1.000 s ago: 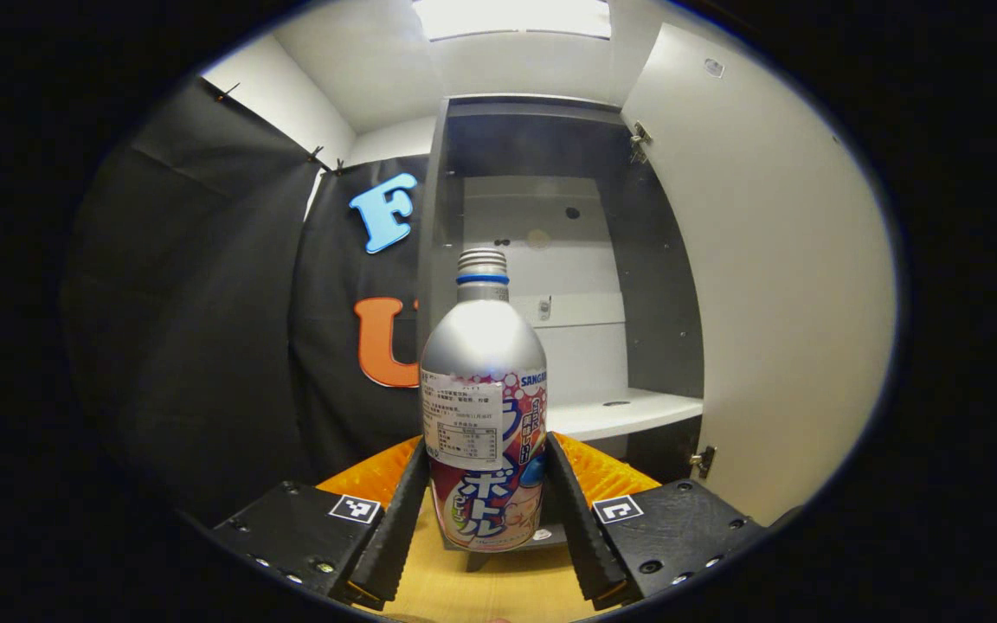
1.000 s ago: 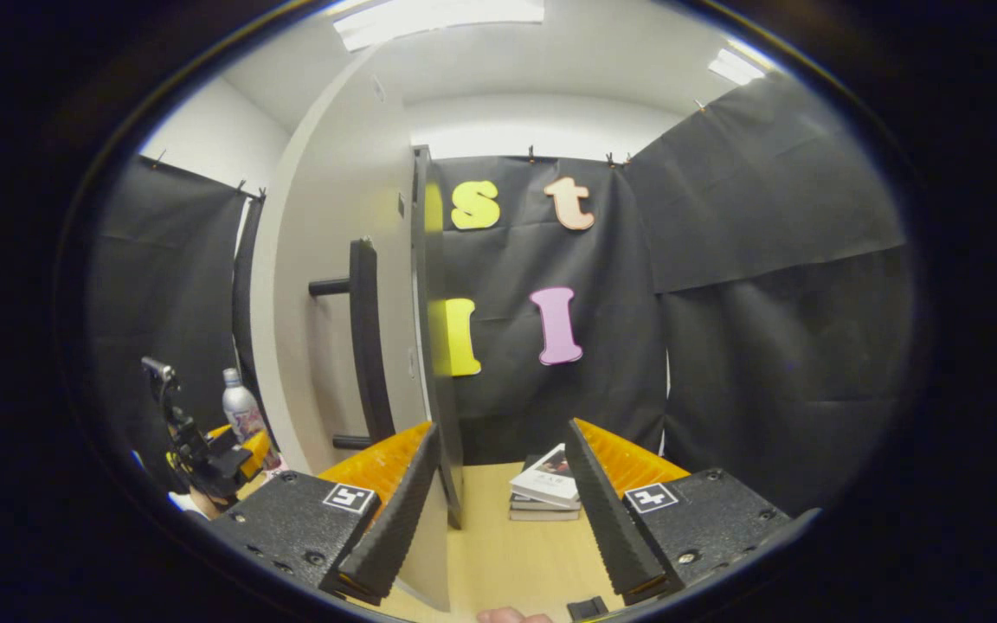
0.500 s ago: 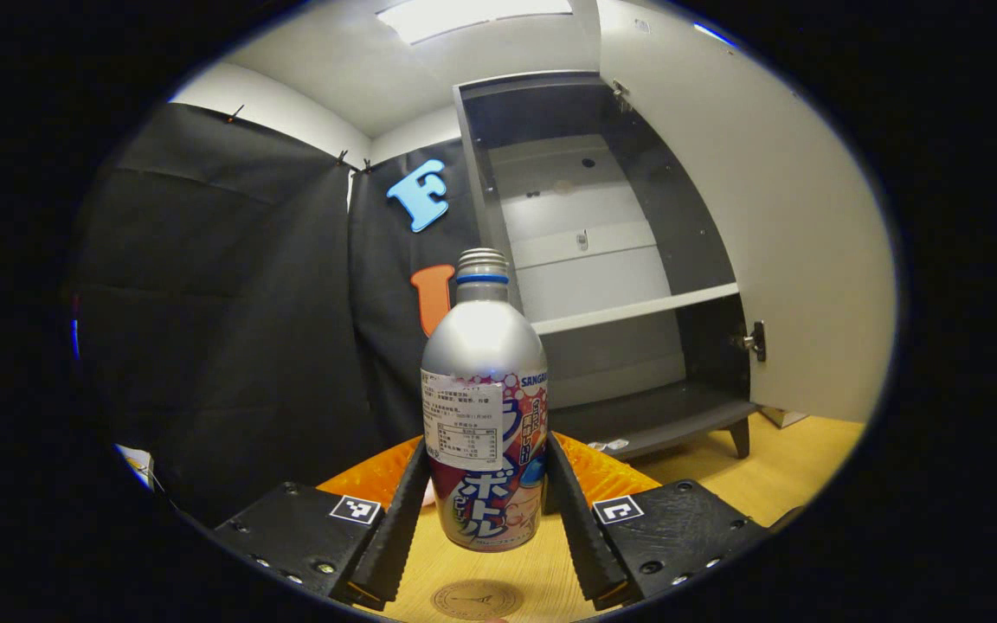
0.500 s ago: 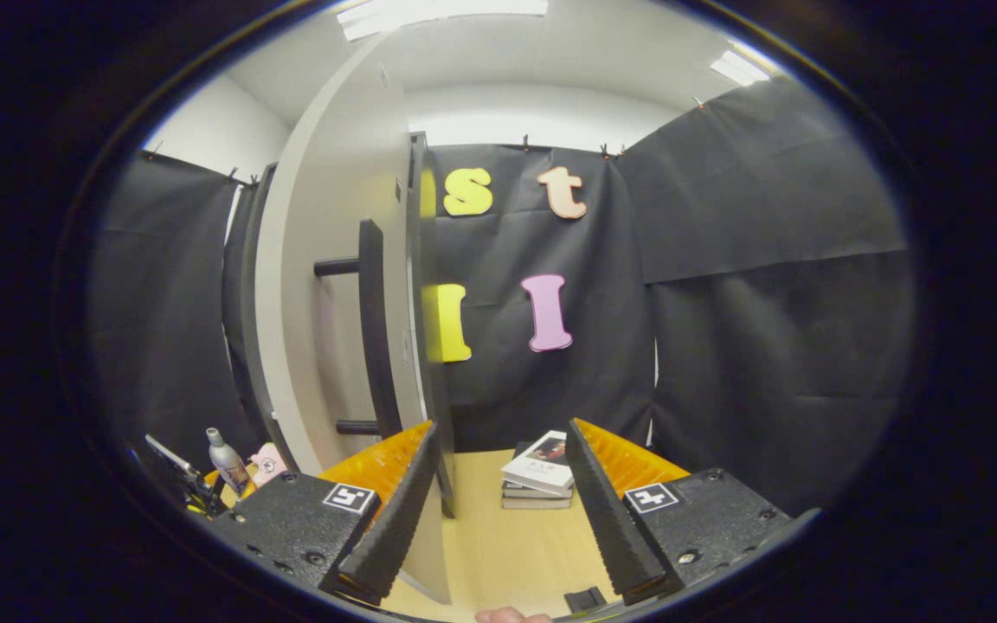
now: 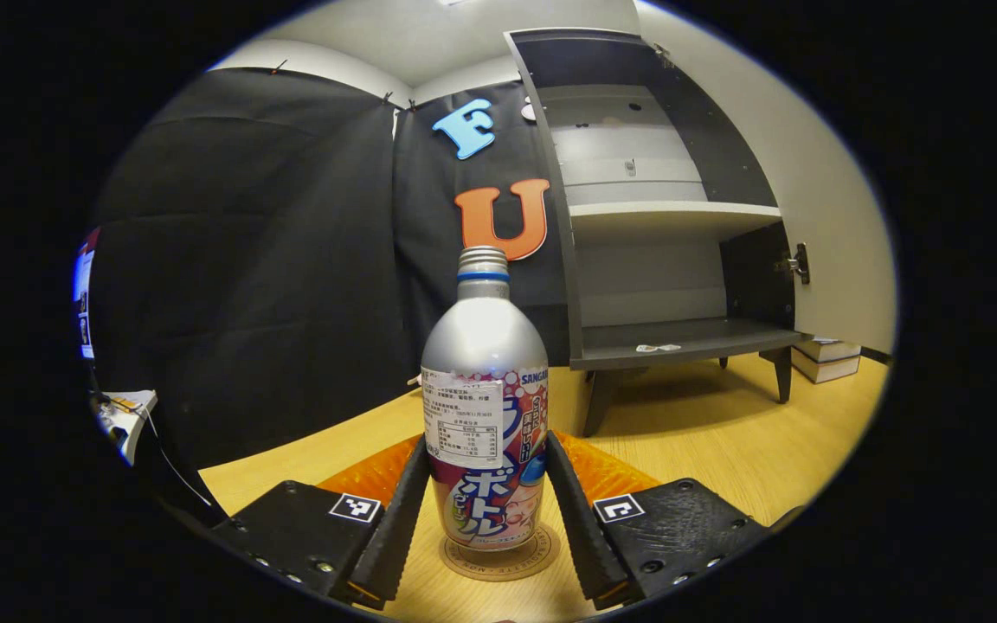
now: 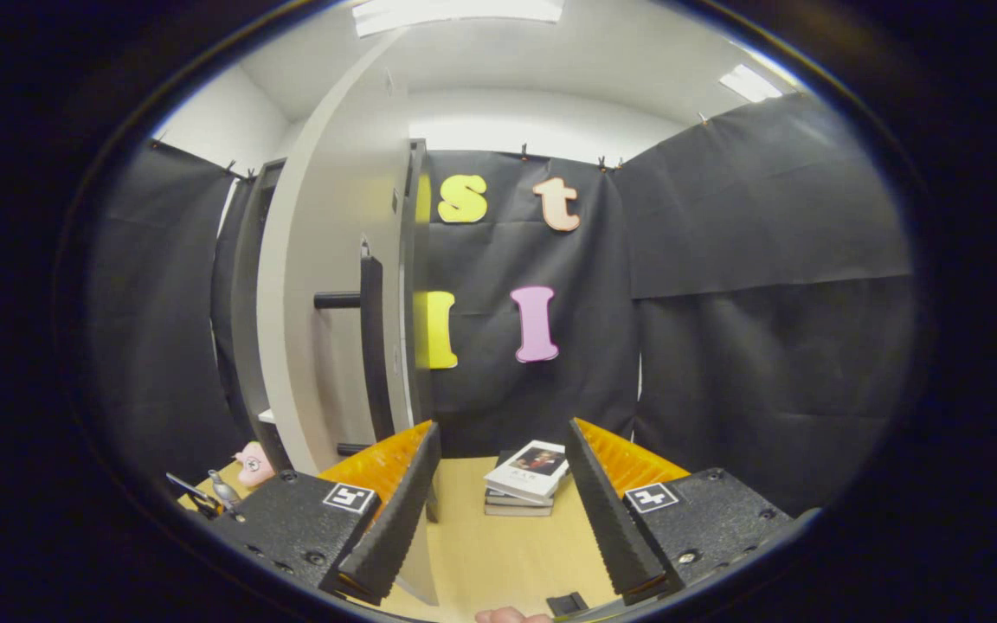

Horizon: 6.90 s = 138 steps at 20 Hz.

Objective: Open the cabinet door with the right hand, grasp the bottle in the cabinet with the left hand and place it on the coaster, then close the cabinet door with the right hand.

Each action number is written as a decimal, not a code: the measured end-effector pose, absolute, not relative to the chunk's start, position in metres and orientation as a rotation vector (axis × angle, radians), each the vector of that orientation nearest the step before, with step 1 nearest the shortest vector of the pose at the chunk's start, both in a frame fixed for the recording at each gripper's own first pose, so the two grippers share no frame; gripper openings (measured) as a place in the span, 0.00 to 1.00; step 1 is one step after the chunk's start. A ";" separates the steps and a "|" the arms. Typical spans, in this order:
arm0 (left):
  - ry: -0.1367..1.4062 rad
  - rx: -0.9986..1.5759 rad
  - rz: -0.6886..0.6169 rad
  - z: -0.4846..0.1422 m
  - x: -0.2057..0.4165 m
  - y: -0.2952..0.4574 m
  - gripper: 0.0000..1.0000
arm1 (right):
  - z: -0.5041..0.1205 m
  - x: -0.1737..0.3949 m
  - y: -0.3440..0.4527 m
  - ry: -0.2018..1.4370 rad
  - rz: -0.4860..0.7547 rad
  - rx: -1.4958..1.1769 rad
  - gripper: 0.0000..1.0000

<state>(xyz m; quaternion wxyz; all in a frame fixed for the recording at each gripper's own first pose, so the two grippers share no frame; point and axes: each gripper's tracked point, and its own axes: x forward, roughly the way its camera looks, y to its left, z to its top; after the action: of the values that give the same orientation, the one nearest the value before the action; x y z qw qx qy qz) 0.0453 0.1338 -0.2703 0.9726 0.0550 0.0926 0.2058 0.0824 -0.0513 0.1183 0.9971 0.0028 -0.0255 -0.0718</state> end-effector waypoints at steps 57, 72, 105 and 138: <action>0.299 0.103 0.356 -0.293 0.043 0.129 0.98 | 0.111 0.083 -0.041 -0.050 -0.131 0.038 0.90; 0.088 0.104 0.302 -0.162 0.038 0.108 1.00 | 0.118 0.091 -0.042 -0.087 -0.114 0.012 0.90; 0.061 0.070 0.246 -0.052 -0.058 0.099 0.96 | 0.133 0.258 0.313 -0.139 0.452 0.013 0.84; 0.006 0.069 0.122 -0.024 -0.050 0.019 0.96 | 0.041 0.033 -0.056 -0.130 -0.083 0.108 0.88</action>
<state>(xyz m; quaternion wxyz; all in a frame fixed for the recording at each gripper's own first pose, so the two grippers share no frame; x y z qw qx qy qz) -0.0504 0.0191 -0.0237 0.9975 0.0342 0.0031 0.0612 0.0326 -0.0564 0.0410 0.9956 0.0537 -0.0650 -0.0416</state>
